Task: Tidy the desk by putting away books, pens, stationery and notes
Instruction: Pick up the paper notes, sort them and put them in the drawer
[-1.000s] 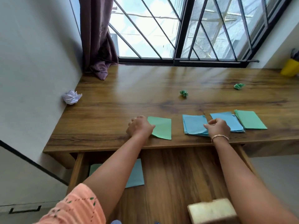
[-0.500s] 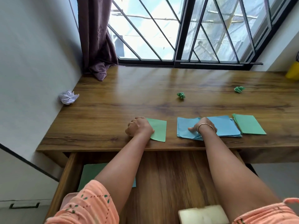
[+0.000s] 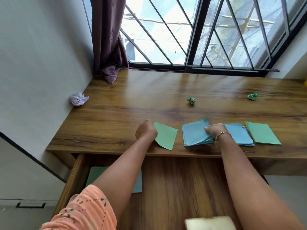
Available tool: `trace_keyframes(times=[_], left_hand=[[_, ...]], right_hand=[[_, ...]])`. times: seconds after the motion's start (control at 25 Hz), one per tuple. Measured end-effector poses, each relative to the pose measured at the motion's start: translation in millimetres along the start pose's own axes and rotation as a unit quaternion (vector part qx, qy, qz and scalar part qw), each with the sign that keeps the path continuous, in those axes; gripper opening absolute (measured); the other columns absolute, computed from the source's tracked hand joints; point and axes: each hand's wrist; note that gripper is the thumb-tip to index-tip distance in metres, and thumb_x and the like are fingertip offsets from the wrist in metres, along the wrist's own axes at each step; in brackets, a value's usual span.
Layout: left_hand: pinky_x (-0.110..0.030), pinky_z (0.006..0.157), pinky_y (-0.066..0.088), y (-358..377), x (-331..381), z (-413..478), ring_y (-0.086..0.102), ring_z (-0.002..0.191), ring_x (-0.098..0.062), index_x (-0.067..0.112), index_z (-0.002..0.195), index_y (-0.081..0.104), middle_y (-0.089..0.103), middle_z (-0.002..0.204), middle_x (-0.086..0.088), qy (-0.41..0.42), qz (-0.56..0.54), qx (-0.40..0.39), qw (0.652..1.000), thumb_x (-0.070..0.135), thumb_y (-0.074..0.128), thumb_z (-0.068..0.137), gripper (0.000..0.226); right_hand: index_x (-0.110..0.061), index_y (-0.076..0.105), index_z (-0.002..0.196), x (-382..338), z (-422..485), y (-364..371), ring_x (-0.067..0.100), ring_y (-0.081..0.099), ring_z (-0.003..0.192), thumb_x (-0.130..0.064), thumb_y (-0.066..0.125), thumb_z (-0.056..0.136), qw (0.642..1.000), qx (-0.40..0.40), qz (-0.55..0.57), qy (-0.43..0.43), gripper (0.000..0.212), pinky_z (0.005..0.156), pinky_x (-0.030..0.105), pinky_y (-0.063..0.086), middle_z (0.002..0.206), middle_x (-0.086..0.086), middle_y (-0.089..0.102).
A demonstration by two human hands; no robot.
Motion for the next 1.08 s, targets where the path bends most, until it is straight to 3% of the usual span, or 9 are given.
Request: trace_keyframes(times=[0.08,0.2,0.32,0.52,0.64,0.72,0.92,1.0,1.08], left_hand=[[-0.041,0.072,0.058,-10.1,-12.5,2.1,0.062,0.096,-0.030,0.010,0.098,0.054,0.061,0.112,-0.016,-0.010,-0.139,-0.032,0.990,0.002,0.050,0.089,0.012],[-0.028,0.043,0.054,-46.7,-36.0,-9.5,0.060,0.072,-0.023,0.007,0.092,0.052,0.058,0.097,-0.016,0.001,-0.289,-0.058,0.956,-0.009,0.050,0.088,0.017],[-0.021,0.036,0.049,-91.3,-64.9,-26.7,0.055,0.063,-0.018,0.005,0.096,0.053,0.055,0.083,-0.008,0.012,-0.371,-0.030,0.928,-0.010,0.051,0.088,0.017],[-0.020,0.034,0.048,-123.9,-111.6,-39.8,0.057,0.065,-0.018,0.011,0.079,0.051,0.055,0.081,-0.009,-0.004,-0.406,0.011,0.914,-0.010,0.053,0.087,0.023],[-0.020,0.036,0.049,-127.1,-131.3,-43.0,0.058,0.065,-0.018,0.012,0.079,0.052,0.057,0.081,-0.009,-0.011,-0.398,0.008,0.917,-0.008,0.053,0.087,0.021],[-0.022,0.038,0.052,-126.5,-139.9,-43.9,0.059,0.067,-0.018,0.012,0.080,0.052,0.057,0.081,-0.009,-0.014,-0.391,0.000,0.920,-0.007,0.054,0.087,0.021],[-0.022,0.041,0.053,-123.7,-158.0,-48.4,0.060,0.070,-0.018,0.012,0.081,0.053,0.057,0.084,-0.011,-0.020,-0.345,-0.045,0.937,-0.007,0.053,0.087,0.020],[-0.022,0.041,0.053,-124.2,-166.4,-48.3,0.060,0.070,-0.018,0.012,0.081,0.053,0.057,0.087,-0.013,-0.025,-0.339,-0.039,0.940,-0.008,0.053,0.087,0.021],[-0.022,0.041,0.053,-125.9,-173.0,-47.2,0.060,0.070,-0.018,0.012,0.081,0.053,0.058,0.086,-0.014,-0.031,-0.341,-0.029,0.939,-0.008,0.053,0.088,0.021]], right_hand=[[0.008,0.051,0.123,-3.0,-10.5,-5.3,0.029,0.058,0.097,-0.003,0.055,0.089,0.999,-0.041,0.026,-0.021,0.036,0.090,0.038,0.048,0.111,0.020,0.060],[0.002,0.053,0.107,-10.4,-44.2,-11.4,0.020,0.060,0.061,0.004,0.050,0.090,0.978,-0.116,0.171,-0.029,0.017,0.046,0.024,0.055,0.081,0.014,0.059],[-0.004,0.053,0.087,-10.3,-86.3,3.5,0.013,0.062,0.043,0.006,0.049,0.089,0.946,-0.205,0.246,-0.042,0.011,0.041,0.026,0.054,0.075,0.014,0.058],[-0.009,0.056,0.085,20.9,-144.5,81.5,0.016,0.062,0.055,0.004,0.050,0.089,0.930,-0.340,0.136,-0.018,0.015,0.052,0.031,0.055,0.076,0.011,0.061],[-0.001,0.057,0.096,33.6,-153.4,142.5,0.022,0.062,0.072,0.002,0.054,0.088,0.952,-0.298,0.064,-0.023,0.009,0.069,0.037,0.056,0.083,0.012,0.063],[0.006,0.056,0.112,34.7,-151.1,173.2,0.026,0.061,0.085,-0.001,0.056,0.086,0.962,-0.268,0.042,-0.023,0.027,0.084,0.039,0.053,0.098,0.018,0.065],[0.001,0.038,0.136,29.2,-139.3,209.7,0.030,0.054,0.115,-0.006,0.056,0.089,0.971,-0.232,0.053,0.016,0.050,0.093,0.032,0.044,0.133,0.017,0.051],[-0.001,0.038,0.137,25.7,-138.7,222.0,0.027,0.059,0.093,-0.009,0.054,0.091,0.968,-0.248,0.030,0.024,0.050,0.071,0.017,0.050,0.128,0.016,0.053],[-0.002,0.044,0.131,21.1,-142.5,235.5,0.013,0.046,0.061,-0.011,0.054,0.090,0.965,-0.260,0.003,0.024,0.043,0.037,0.009,0.038,0.105,0.012,0.057]])
Point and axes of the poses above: each hand's wrist, its own z-axis towards the middle knuckle, its own y-axis out of the palm, x = y × z
